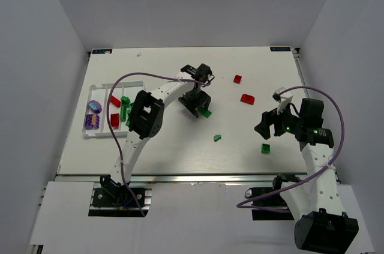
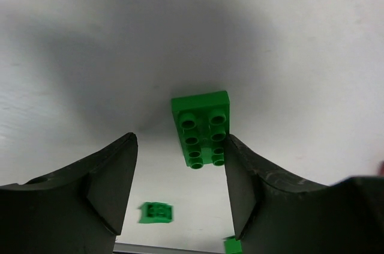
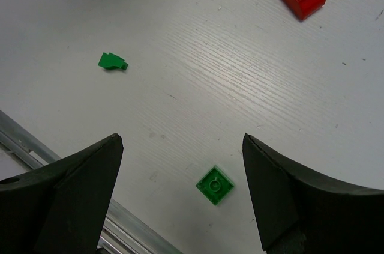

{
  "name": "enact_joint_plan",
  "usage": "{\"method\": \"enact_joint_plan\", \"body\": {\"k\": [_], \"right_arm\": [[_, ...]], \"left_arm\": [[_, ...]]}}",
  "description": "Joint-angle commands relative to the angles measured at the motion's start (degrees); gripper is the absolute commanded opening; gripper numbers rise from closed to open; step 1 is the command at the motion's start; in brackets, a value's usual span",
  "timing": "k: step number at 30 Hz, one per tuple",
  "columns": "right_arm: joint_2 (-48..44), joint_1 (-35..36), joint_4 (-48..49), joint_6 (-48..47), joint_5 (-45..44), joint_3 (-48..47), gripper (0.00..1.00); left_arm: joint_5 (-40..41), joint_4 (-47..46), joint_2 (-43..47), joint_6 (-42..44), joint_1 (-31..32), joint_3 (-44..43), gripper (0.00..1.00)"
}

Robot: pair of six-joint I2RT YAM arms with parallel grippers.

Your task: Sort the legos into containers by color

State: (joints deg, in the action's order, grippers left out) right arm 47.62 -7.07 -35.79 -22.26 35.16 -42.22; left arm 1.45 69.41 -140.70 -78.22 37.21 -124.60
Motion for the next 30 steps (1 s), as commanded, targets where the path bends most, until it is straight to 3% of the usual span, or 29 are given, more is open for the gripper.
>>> {"method": "enact_joint_plan", "body": {"k": [1, 6, 13, 24, 30], "right_arm": [[-0.2, -0.2, 1.4, 0.1, 1.8, -0.2, 0.85], [0.1, -0.2, 1.3, -0.2, 2.1, -0.2, 0.85], [0.0, -0.2, 0.7, -1.4, 1.9, 0.6, 0.85], [0.2, -0.2, 0.7, -2.0, 2.1, 1.8, 0.85], [0.5, -0.2, 0.9, -1.8, 2.3, 1.7, 0.85]], "left_arm": [[6.3, 3.9, 3.1, 3.3, -0.4, 7.7, 0.69], [7.1, 3.4, 3.6, 3.3, -0.3, 7.5, 0.77], [7.0, 2.2, 1.7, 3.2, -0.3, 2.6, 0.81], [4.9, -0.8, 0.3, 1.1, -0.1, 1.1, 0.8], [5.9, 1.5, 0.2, 0.9, 0.5, 2.5, 0.72]]}}
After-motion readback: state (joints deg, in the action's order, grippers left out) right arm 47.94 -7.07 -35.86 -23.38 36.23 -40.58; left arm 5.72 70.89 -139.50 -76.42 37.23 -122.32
